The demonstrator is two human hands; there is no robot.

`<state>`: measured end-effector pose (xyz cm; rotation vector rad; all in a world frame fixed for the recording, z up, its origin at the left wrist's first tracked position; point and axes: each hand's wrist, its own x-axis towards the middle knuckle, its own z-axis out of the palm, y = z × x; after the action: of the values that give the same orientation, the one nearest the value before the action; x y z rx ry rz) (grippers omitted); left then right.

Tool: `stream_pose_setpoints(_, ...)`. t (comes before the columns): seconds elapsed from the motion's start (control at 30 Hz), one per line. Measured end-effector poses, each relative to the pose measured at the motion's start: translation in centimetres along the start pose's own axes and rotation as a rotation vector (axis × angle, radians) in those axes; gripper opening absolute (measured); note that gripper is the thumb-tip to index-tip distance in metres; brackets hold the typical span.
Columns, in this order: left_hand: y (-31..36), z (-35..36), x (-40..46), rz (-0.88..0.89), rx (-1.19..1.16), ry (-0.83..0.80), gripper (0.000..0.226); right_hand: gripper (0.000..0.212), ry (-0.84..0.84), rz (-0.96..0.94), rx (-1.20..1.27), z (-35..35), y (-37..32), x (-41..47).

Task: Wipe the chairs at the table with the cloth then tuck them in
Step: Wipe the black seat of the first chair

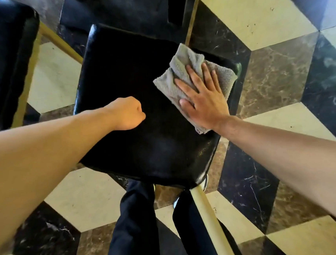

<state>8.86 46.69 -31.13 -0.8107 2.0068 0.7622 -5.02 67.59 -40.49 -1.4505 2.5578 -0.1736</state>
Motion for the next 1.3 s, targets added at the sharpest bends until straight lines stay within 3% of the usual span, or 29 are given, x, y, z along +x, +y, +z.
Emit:
stream_pose_setpoints(0.2, 0.7, 0.6, -0.5, -0.033, -0.012, -0.048, 0.014, 0.063, -0.173, -0.548, -0.015, 0.7, -0.6, -11.4)
stream_pose_setpoints(0.3, 2.0, 1.0, -0.1, -0.012, 0.016, -0.078, 0.014, 0.067, -0.227, -0.673, -0.048, 0.7, 1.4, -12.7)
stream_pose_setpoints(0.37, 2.8, 1.2, 0.1, 0.005, 0.012, -0.088, 0.013, 0.063, -0.188, -0.646, -0.068, 0.2, 3.7, -10.5)
stream_pose_setpoints(0.53, 4.2, 2.5, 1.1, 0.043, -0.013, -0.054, 0.014, 0.054, -0.028, 0.013, 0.136, -1.0, 8.4, -4.1)
stream_pose_setpoints(0.67, 4.5, 3.7, 1.5, 0.029, 0.02, -0.017, 0.014, 0.051, 0.037, 0.28, 0.425, -1.3, 8.7, 0.0)
stream_pose_setpoints(0.77, 4.1, 4.1, 1.8, 0.027, 0.015, 0.009, 0.014, 0.054, 0.151, 0.716, 0.744, -1.4, 8.7, 2.4)
stream_pose_setpoints(0.83, 3.7, 3.9, 1.8, 0.018, 0.009, 0.008, 0.012, 0.058, 0.185, 0.885, 0.814, -1.4, 7.8, 2.5)
stream_pose_setpoints(0.9, 3.6, 3.8, 1.8, 0.019, 0.001, 0.005, 0.011, 0.06, 0.182, 0.831, 0.795, -1.5, 5.9, 0.3)
stream_pose_setpoints(1.03, 3.3, 3.6, 1.5, 0.032, -0.016, 0.019, 0.011, 0.058, 0.147, 0.525, 0.693, -0.3, 1.1, -8.2)
stream_pose_setpoints(1.2, 3.9, 3.7, 1.4, 0.006, -0.031, 0.023, 0.011, 0.059, -0.088, 0.121, 0.467, 2.8, -5.5, -20.2)
stream_pose_setpoints(1.3, 3.8, 3.8, 1.5, 0.009, -0.022, 0.024, 0.01, 0.056, -0.164, -0.124, 0.307, 2.9, -4.4, -22.5)
